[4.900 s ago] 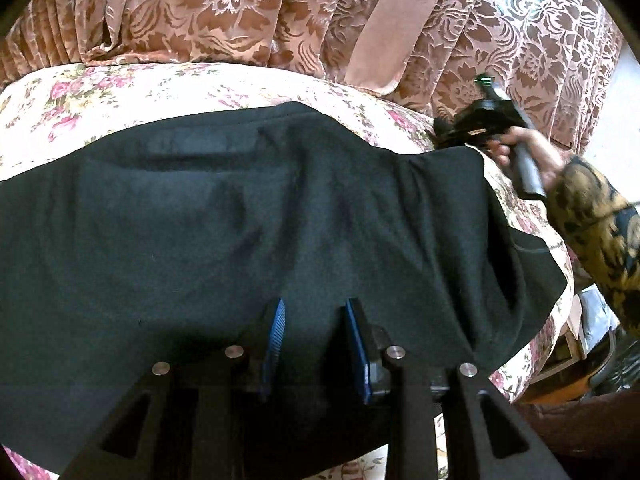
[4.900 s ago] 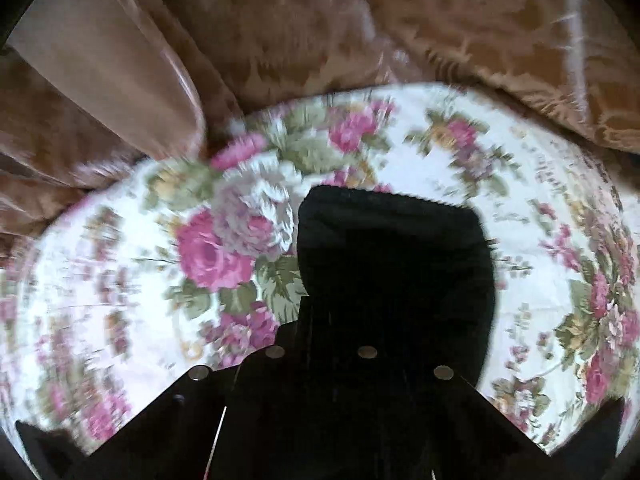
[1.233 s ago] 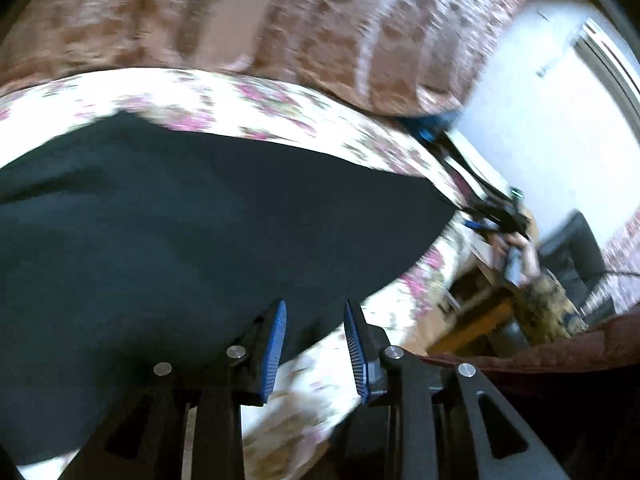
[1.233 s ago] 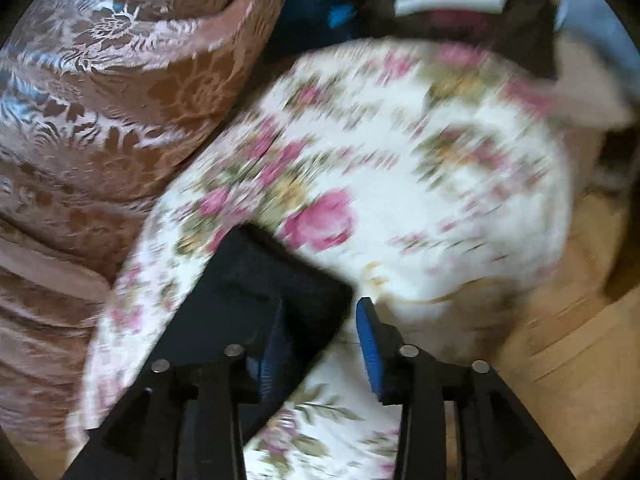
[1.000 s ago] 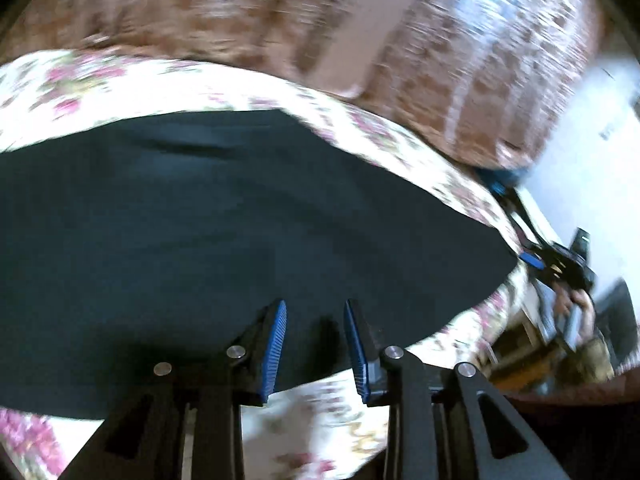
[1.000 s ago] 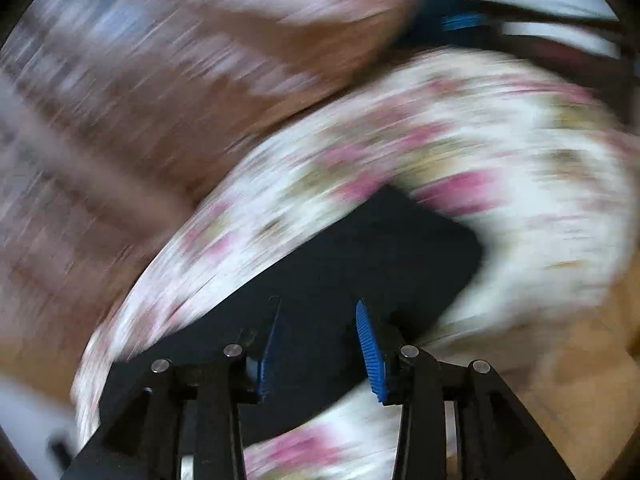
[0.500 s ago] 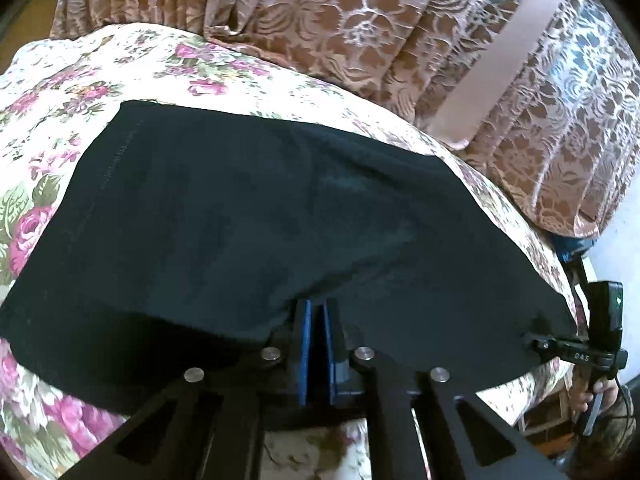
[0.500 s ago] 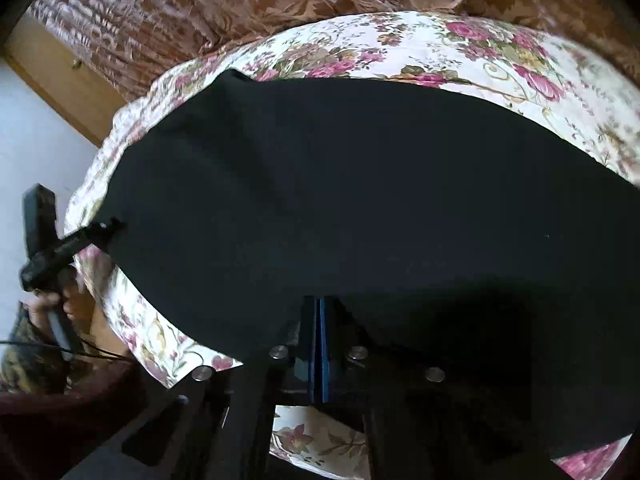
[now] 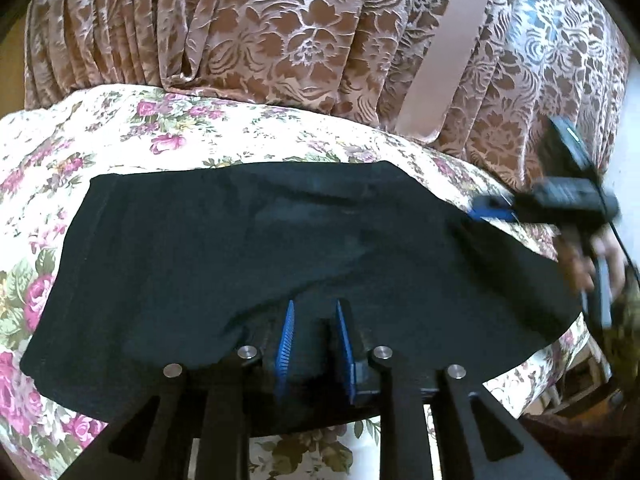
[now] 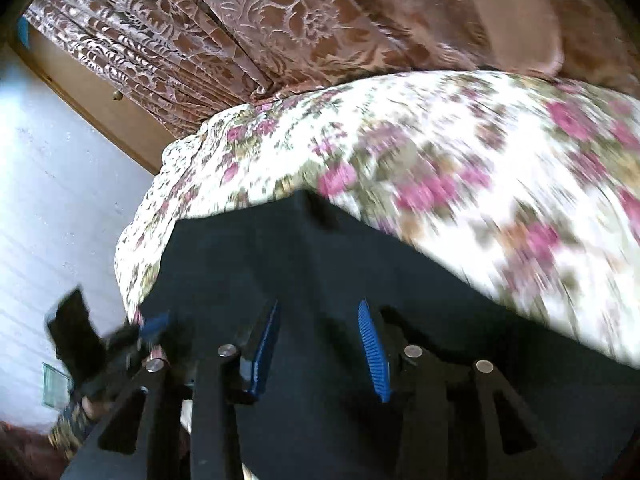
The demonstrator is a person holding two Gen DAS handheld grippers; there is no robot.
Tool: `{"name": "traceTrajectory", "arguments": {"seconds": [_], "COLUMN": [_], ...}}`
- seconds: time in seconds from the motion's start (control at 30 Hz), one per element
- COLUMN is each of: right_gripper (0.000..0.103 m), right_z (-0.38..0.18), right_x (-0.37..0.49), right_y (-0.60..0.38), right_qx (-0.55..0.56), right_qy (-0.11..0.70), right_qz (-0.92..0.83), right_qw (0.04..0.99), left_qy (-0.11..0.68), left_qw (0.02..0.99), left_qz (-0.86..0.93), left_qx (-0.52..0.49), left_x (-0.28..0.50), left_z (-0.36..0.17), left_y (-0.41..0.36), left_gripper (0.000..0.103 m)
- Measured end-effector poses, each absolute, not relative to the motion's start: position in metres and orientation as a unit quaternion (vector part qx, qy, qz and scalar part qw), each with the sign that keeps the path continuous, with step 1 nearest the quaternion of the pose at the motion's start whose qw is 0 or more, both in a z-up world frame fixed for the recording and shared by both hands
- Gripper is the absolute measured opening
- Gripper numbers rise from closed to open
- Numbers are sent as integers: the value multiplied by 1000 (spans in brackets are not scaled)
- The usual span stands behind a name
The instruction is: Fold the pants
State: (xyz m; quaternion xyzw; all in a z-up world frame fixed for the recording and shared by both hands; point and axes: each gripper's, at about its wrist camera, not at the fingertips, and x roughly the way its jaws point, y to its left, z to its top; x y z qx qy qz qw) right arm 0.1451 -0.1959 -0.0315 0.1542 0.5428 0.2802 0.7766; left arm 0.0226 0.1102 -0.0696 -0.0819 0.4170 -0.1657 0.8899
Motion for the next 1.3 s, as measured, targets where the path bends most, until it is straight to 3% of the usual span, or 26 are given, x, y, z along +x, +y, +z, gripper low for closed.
{"name": "traceTrajectory", "arguments": {"seconds": [0.17,0.3,0.37,0.47,0.6,0.67,0.87,1.1,1.17,1.3], "right_gripper": [47,45,23,10,6,6,5,22,58,59], "right_z": [-52,-70,-74,-72,-60,-72,-101,-81,-68,-43], "right_x": [207,231,234,233,241,251,255,241,230,206], "right_y": [-163,-137,-127,-113,-117,-118,-111,-120,-121,-136], "right_qx": [158,142,130,93,76,75,68,95,77,81], "right_qy": [566,593,596,584,551,563,579,568,553,522], "right_qz": [296,333,352,366,339,314,301,284,260,240], "right_qw": [753,720,710,719,759,760,755,766,788,814], "left_qy": [427,429,428,428,425,439,452,433,425,402], "left_qw": [883,881,881,880,882,880,876,885,885,884], "left_qz": [-172,-174,-177,-175,-169,-148,-127,-96,-77,0], "left_qx": [-92,-99,-100,-105,-117,-109,-109,-140,-171,-239], "left_x": [25,27,29,36,46,55,63,47,37,7], "left_z": [-73,-73,-71,-71,-70,-75,-87,-69,-65,-59], "left_y": [111,111,111,110,112,110,111,139,162,227], "left_gripper": [22,22,22,22,22,28,28,33,33,33]}}
